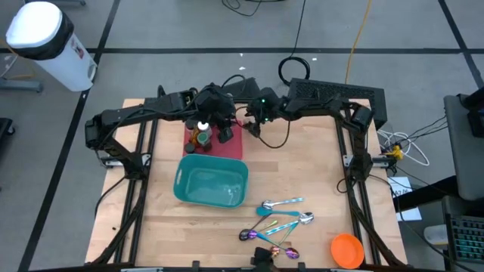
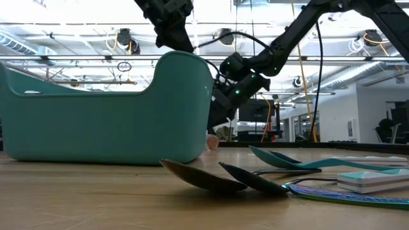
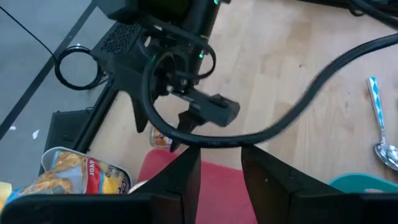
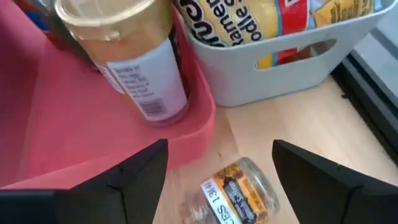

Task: Pick & Place Food Item
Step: Put the brown seasoning bottle into the red bin

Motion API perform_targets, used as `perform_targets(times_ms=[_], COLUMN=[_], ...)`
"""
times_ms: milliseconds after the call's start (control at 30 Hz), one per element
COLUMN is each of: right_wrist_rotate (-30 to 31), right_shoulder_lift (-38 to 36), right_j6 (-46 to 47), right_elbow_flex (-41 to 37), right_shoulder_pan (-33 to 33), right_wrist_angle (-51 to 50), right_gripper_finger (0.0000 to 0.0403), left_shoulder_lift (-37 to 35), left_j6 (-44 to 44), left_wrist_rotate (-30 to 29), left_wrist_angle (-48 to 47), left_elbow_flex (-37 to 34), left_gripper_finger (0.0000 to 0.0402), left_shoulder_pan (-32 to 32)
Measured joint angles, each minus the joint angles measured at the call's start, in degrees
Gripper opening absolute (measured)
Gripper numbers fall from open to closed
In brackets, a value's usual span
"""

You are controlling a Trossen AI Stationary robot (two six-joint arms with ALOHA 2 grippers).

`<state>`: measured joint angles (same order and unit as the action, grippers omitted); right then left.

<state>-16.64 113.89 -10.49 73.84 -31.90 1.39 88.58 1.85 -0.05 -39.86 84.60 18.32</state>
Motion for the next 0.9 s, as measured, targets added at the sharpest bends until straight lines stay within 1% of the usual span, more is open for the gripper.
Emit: perform_targets(times_ms=[67,233,433,700,900], right_wrist_rotate=[1.8,2.2,2.0,2.1,1.9], right_shoulder_lift=[-0.4,0.0,-0.1,-0.2,-0.2], right_j6=[0.2,3.4,4.9,-2.3,-3.8], right_elbow_flex=[0.0,-0.3,-0.2,-0.2,-0.2], right_shoulder_pan=[0.2,0.1,0.3,0.3,0.3], right_wrist_angle=[-2.2,-7.7,-6.4,-5.6,-1.4], right_gripper_finger=[0.0276,0.0263,0.0260,0.0260,0.0267], left_shoulder_lift=[0.0,0.0,0.0,0.0,0.0], left_j6=[0.2,0.6,0.6,0.5,0.6], left_wrist_rotate=[0.0,-0.1,-0.1,-0.1,-0.1], left_wrist_angle=[-0.1,-0.5,-0.5,-0.6,-0.6], left_elbow_flex=[0.0,0.0,0.0,0.0,0.0], left_gripper_finger=[0.0124,0.0124,0.0124,0.0124,0.0124], left_shoulder_pan=[0.0,0.0,0.0,0.0,0.0])
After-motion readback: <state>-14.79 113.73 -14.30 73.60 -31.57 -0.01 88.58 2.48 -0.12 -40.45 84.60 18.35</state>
